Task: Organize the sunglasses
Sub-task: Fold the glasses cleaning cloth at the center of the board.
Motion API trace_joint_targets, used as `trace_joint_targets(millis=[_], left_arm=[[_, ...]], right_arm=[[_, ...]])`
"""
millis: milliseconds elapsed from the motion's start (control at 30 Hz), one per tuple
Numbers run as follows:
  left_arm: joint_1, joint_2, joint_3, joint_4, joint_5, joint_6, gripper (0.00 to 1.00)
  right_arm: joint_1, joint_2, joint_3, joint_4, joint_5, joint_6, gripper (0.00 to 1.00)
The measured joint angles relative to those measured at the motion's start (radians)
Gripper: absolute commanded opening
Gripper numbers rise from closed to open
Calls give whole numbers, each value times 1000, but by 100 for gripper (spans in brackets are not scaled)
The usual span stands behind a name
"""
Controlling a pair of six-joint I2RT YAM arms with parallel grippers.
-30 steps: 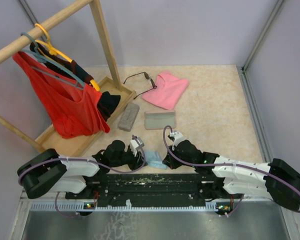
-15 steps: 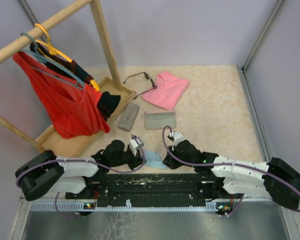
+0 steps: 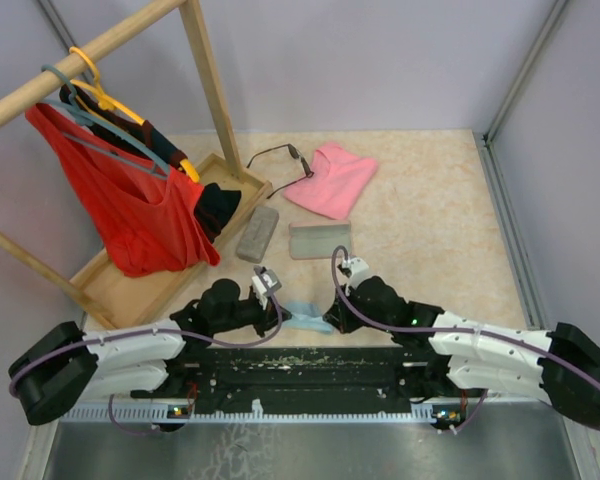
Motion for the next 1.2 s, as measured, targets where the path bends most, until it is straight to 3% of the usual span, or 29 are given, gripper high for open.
trace_joint_targets(millis=[267, 700, 967, 1200], left_arm=[[-14, -92, 69, -145, -30, -20, 0], [-126, -208, 291, -533, -134, -129, 0], [-174, -229, 435, -756, -155, -183, 0], [-180, -200, 439, -803, -175, -188, 0]], right_arm=[[0, -87, 84, -71, 26, -3, 0], [63, -190, 187, -291, 44, 56, 0], [104, -187, 275, -403, 13, 124, 0], [102, -78, 303, -467, -8, 177, 0]])
